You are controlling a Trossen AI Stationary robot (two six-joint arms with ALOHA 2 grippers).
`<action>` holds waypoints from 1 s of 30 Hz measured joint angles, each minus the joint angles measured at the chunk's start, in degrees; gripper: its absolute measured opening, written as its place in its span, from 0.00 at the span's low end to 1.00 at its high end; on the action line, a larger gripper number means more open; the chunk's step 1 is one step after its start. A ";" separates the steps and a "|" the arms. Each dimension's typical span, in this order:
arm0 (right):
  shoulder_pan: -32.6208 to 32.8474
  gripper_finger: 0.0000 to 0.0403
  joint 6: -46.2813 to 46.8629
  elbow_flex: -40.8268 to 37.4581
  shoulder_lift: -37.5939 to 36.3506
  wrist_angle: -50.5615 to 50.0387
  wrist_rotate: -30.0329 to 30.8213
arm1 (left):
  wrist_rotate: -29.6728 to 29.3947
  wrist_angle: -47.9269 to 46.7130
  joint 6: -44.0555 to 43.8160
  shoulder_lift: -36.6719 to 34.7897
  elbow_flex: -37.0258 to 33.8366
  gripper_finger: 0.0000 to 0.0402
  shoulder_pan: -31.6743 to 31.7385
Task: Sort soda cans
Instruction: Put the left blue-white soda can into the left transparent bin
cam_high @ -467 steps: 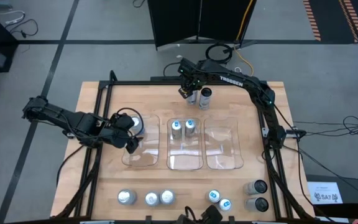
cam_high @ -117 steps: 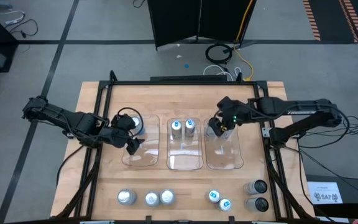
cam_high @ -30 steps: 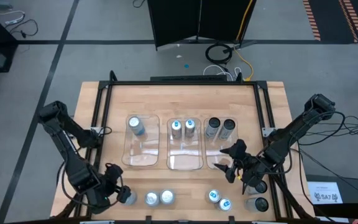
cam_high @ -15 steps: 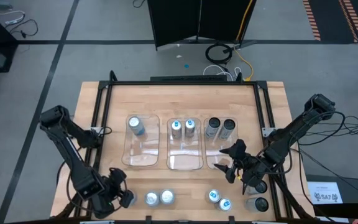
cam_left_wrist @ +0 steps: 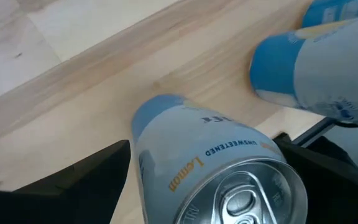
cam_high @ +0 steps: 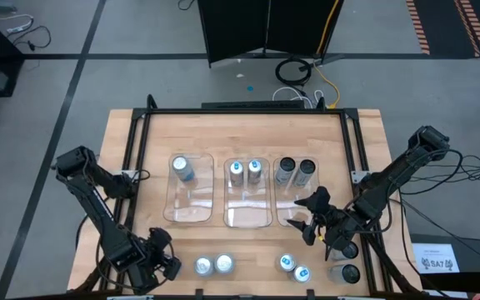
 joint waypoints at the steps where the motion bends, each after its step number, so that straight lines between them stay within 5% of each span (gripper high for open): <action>1: 0.01 0.83 0.00 0.00 0.00 0.00 0.00 | 0.27 0.00 -0.02 0.00 0.00 0.98 0.00; 14: 0.01 0.83 0.00 0.00 0.00 0.00 0.01 | 4.98 0.36 0.27 0.00 0.00 0.98 -0.04; 30: -0.01 0.83 -0.20 0.00 0.00 -0.02 0.02 | 8.87 0.23 -0.02 -0.21 0.09 0.84 0.01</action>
